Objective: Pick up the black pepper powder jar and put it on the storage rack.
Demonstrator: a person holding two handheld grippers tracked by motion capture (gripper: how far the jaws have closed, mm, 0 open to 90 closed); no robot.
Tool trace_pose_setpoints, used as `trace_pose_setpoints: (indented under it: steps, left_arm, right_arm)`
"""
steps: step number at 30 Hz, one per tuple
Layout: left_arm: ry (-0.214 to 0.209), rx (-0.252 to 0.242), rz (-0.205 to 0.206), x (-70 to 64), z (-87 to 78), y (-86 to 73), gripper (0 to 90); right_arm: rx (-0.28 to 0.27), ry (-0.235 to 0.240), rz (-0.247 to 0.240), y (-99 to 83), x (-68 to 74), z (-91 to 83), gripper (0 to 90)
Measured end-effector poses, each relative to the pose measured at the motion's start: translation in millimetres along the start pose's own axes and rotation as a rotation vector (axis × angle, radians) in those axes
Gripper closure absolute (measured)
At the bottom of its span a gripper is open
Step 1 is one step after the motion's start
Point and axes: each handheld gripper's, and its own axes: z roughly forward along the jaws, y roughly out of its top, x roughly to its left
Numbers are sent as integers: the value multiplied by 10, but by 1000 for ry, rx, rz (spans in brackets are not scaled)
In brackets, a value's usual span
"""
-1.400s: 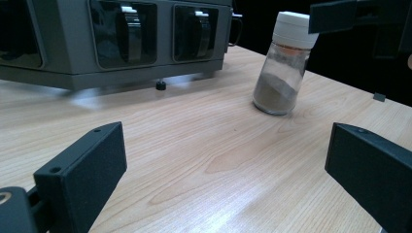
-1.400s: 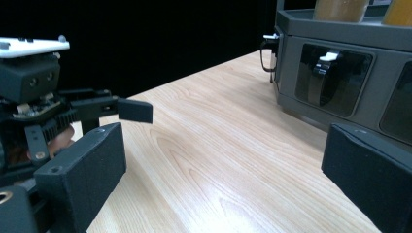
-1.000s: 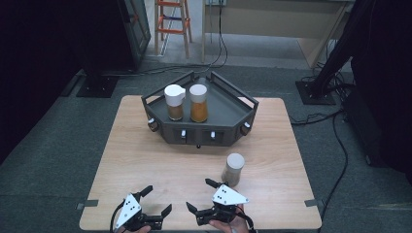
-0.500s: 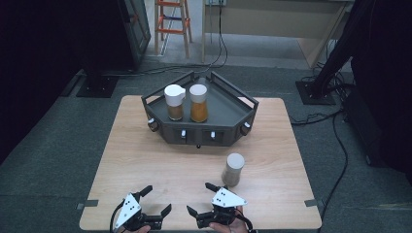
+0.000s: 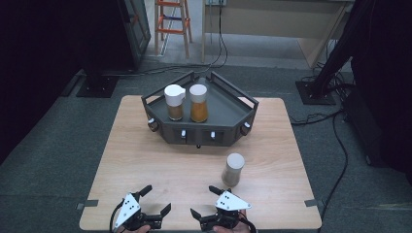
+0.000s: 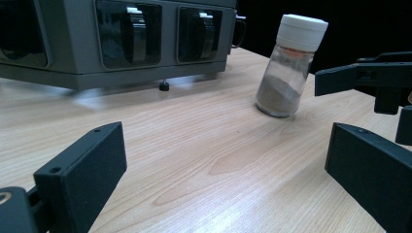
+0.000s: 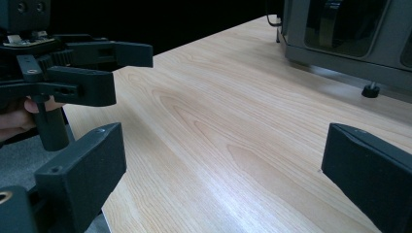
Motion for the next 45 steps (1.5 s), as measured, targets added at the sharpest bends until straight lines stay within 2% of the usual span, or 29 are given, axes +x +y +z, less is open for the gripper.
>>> trace_pose_setpoints:
  steps: [20,31,45]
  left_arm:
    - [-6,-5,17,-13,-16,4,12]
    - [-7,-3,17,-8,-12,4,12]
    - [-4,-4,13,-8,-12,3,12]
  right_arm:
    - [-20,-48,2,-45,23,-209,21]
    - [-24,-120,22,-104,-38,-375,21]
    - [-31,-177,28,-106,-78,-488,21]
